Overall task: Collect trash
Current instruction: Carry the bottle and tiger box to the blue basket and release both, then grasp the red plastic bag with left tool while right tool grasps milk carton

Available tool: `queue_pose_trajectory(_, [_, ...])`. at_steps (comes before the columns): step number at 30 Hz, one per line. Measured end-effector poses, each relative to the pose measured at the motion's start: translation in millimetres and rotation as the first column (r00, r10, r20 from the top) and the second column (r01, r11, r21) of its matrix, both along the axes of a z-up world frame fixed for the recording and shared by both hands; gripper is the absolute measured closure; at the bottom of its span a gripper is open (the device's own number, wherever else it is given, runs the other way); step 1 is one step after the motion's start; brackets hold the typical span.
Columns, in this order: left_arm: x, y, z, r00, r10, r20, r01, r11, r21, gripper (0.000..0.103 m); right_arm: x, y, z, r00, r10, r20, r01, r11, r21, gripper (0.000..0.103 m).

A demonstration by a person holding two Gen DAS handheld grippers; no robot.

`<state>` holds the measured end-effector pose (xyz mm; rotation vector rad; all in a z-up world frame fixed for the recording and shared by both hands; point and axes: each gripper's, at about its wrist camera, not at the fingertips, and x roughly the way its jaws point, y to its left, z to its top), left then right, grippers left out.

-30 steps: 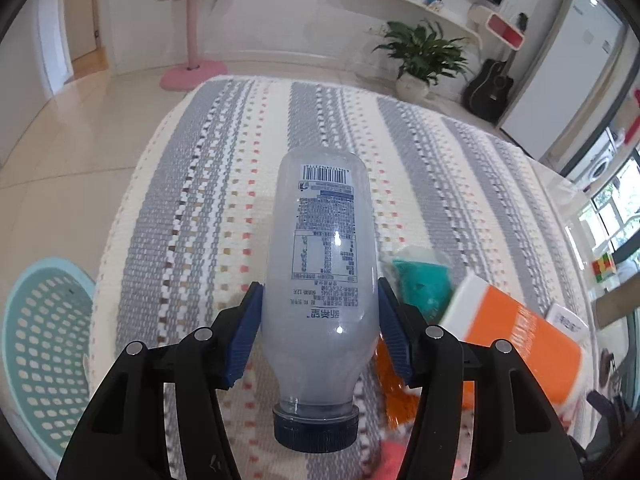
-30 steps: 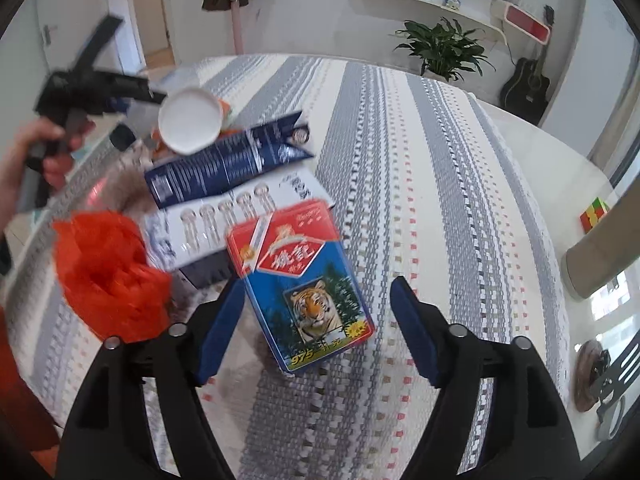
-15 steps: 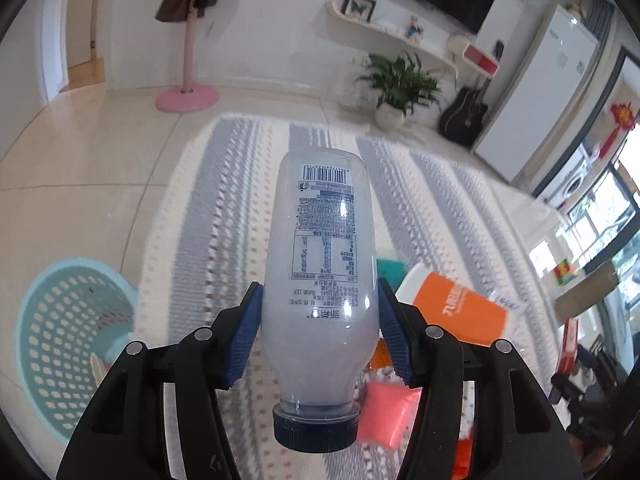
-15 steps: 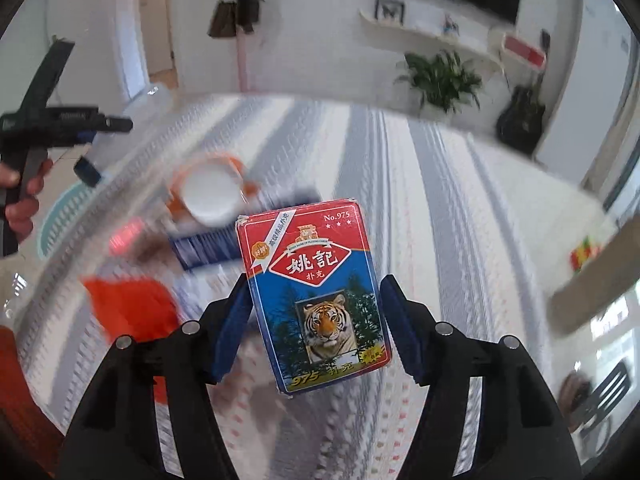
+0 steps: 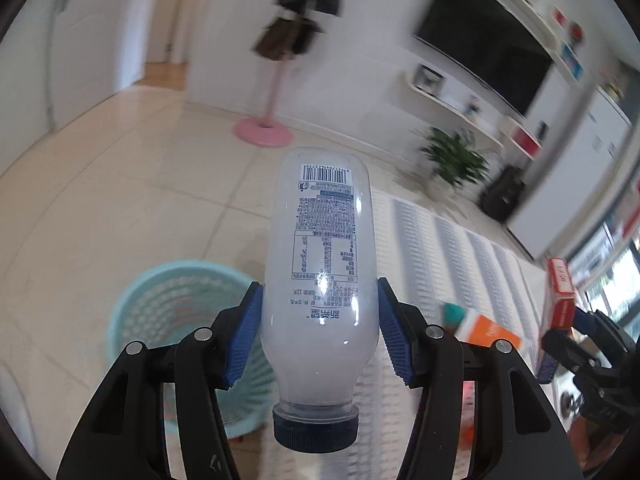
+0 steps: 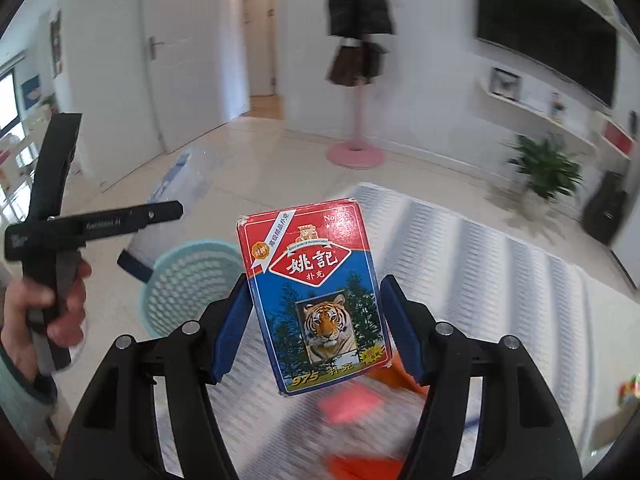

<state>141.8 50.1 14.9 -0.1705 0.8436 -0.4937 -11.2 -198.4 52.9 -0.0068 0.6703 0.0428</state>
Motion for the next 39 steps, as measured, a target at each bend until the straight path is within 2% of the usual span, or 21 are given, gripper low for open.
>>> queue_pose_trajectory(4, [8, 45, -17, 0.996, 0.081, -0.028, -0.081, 0.997, -0.005, 0.049, 42, 51, -13, 0.996, 0.074, -0.048, -0.074, 0.997, 0.004, 0.042])
queue_pose_trajectory(8, [19, 77, -46, 0.987, 0.14, -0.076, -0.139, 0.99, 0.016, 0.049, 71, 86, -31, 0.988, 0.113, -0.105, -0.112, 0.994, 0.015, 0.042])
queue_pose_trajectory(14, [38, 92, -90, 0.974, 0.17, -0.152, -0.165, 0.985, 0.05, 0.049, 109, 130, -82, 0.962, 0.141, -0.235, -0.135, 0.99, 0.04, 0.041])
queue_pose_trajectory(18, [49, 96, -117, 0.964, 0.177, -0.2, -0.167, 0.984, 0.068, 0.048, 128, 142, -116, 0.937, 0.137, -0.32, -0.124, 0.991, 0.058, 0.041])
queue_pose_trajectory(22, [54, 97, -136, 0.956, 0.172, -0.236, -0.157, 0.984, 0.081, 0.049, 141, 144, -137, 0.925, 0.117, -0.362, -0.101, 0.993, 0.064, 0.04])
queue_pose_trajectory(27, [55, 102, -141, 0.957, 0.167, -0.236, -0.156, 0.986, 0.066, 0.045, 147, 148, -150, 0.91, 0.103, -0.403, -0.085, 0.994, 0.062, 0.039])
queue_pose_trajectory(31, [51, 102, -135, 0.961, 0.164, -0.224, -0.157, 0.986, 0.051, 0.045, 142, 149, -151, 0.91, 0.11, -0.4, -0.094, 0.994, 0.059, 0.039])
queue_pose_trajectory(34, [44, 103, -129, 0.965, 0.155, -0.213, -0.149, 0.988, 0.044, 0.045, 140, 144, -147, 0.913, 0.119, -0.391, -0.095, 0.992, 0.082, 0.027])
queue_pose_trajectory(39, [30, 103, -114, 0.972, 0.139, -0.191, -0.133, 0.99, 0.043, 0.045, 126, 146, -133, 0.927, 0.133, -0.351, -0.118, 0.991, 0.065, 0.026])
